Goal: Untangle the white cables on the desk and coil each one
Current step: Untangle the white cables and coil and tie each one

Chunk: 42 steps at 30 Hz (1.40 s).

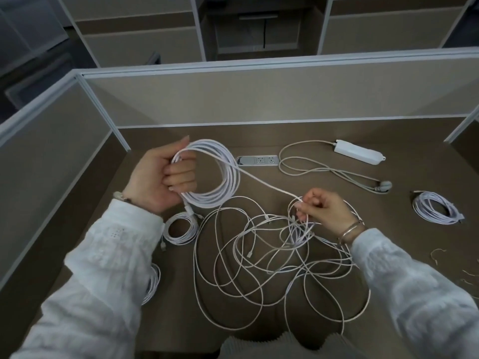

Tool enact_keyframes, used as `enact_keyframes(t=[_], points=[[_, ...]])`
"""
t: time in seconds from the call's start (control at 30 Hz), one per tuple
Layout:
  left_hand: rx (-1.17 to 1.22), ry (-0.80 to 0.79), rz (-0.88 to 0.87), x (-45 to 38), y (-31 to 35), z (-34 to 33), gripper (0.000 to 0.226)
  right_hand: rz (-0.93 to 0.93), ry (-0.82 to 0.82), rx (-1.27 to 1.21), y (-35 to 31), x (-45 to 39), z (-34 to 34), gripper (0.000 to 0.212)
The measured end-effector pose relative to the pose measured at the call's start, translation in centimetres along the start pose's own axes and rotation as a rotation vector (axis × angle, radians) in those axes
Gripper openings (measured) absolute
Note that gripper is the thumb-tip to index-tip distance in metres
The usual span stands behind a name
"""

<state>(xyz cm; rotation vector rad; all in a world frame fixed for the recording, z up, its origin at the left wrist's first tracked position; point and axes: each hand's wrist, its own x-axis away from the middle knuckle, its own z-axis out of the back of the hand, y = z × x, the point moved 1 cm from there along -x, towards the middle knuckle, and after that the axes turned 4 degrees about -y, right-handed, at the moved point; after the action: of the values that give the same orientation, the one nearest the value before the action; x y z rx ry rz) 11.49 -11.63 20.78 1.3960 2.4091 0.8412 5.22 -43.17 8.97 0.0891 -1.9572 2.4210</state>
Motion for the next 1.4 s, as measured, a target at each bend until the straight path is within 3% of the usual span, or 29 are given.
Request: enact_keyframes(t=[0.1, 0.2, 0.37, 0.57, 0.8, 1.0, 1.07, 1.27, 1.37, 1.4], points=[[-0.129, 0.239, -0.117, -0.4, -1.0, -0.2, 0.042, 0.036, 0.102, 0.087, -0.1, 0.2, 0.0, 0.016], [-0.179, 0.369, -0.170, -1.2, -2.1, -0.2, 0.045, 0.079, 0.103, 0.251, -1.3, 0.8, -0.9, 0.017], [-0.313, 0.484, -0.226, -2.7, -3.7, -0.6, 0.043, 0.230, -0.139, 0.654, -4.5, 2.5, -4.5, 0.019], [-0.707, 0.652, -0.290, -3.5, -5.5, -1.3, 0.041, 0.351, -0.258, 0.660, -8.8, 4.6, -7.7, 0.046], [-1.071, 0.593, -0.170, -3.3, -6.7, -2.2, 0.055, 0.370, -0.343, 0.655, -11.6, 3.9, -7.4, 0.030], [-0.790, 0.562, -0.145, -3.3, -7.0, -3.1, 0.043, 0.241, -0.447, 0.749, -12.2, 3.4, -6.1, 0.027], [-0.799, 0.546, -0.118, -3.3, -7.2, -3.4, 0.044, 0.240, -0.486, 0.760, -12.4, 3.6, -6.2, 0.028], [-1.115, 0.555, -0.076, -3.9, -8.4, -4.0, 0.052, 0.296, -0.335, 0.729, -13.0, 3.2, -6.4, 0.027], [-0.886, 0.532, -0.018, -4.1, -8.4, -3.6, 0.050, 0.283, -0.165, 0.602, -12.6, 3.0, -6.1, 0.025], [-0.775, 0.506, 0.005, -4.0, -8.1, -3.5, 0.048, 0.247, -0.180, 0.519, -12.3, 2.8, -5.8, 0.027]])
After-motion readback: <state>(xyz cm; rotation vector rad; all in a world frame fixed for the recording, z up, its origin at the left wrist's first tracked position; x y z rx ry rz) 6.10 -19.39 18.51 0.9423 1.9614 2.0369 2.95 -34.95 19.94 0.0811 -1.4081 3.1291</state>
